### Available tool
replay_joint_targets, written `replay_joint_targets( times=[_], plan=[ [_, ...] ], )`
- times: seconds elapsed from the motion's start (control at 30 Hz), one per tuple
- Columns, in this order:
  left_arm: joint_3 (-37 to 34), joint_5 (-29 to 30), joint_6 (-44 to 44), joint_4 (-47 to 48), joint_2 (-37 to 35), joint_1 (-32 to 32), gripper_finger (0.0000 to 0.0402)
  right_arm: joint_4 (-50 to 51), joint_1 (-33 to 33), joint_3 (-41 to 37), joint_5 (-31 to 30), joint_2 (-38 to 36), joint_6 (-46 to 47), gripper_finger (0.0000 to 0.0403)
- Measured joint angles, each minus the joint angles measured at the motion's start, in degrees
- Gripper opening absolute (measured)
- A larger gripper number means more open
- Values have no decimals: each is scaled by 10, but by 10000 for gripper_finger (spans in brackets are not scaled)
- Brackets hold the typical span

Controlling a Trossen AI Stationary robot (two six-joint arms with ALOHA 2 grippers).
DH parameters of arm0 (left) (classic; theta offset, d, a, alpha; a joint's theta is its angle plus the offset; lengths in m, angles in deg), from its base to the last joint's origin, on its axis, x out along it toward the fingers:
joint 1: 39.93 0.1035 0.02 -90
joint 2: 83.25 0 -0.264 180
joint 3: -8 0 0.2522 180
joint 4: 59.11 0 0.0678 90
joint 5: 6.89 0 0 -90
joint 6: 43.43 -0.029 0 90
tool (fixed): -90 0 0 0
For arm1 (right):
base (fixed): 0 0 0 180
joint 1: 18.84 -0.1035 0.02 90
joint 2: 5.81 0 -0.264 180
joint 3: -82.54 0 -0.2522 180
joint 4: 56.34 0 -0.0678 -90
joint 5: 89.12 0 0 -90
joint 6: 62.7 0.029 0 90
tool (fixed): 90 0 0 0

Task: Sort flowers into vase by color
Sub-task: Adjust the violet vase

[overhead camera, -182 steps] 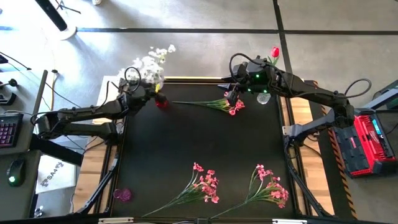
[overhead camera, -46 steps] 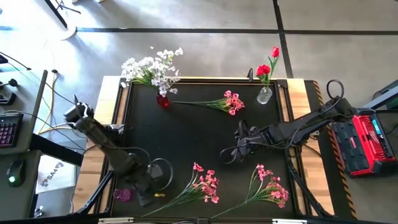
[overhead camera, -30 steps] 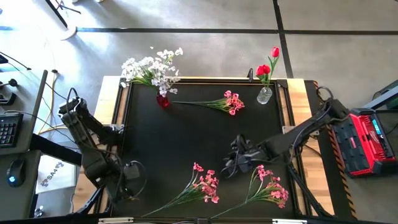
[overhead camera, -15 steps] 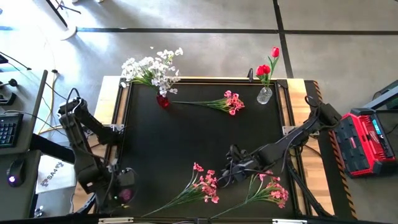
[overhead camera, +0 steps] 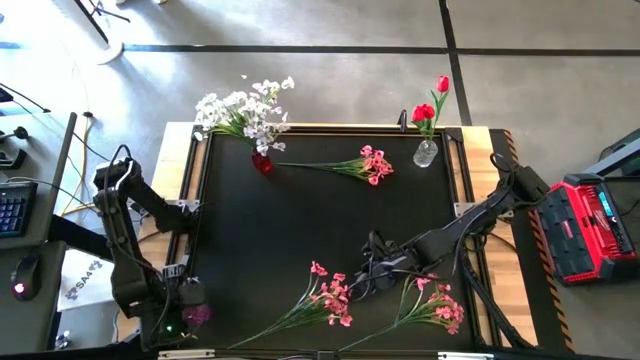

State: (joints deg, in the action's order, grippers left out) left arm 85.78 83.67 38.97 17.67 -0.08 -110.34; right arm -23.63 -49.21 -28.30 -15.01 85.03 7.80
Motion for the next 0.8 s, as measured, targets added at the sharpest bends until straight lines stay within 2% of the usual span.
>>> replay_joint_targets(
  times=[0.33, 0.8],
  plan=[
    [-16, 16, -6, -49, 0, -6, 344, 0, 0, 0, 0, 0, -4, 154],
    [-17, 34, -6, -42, 13, -6, 270, -4, 18, 0, 10, 0, -24, 154]
  ],
)
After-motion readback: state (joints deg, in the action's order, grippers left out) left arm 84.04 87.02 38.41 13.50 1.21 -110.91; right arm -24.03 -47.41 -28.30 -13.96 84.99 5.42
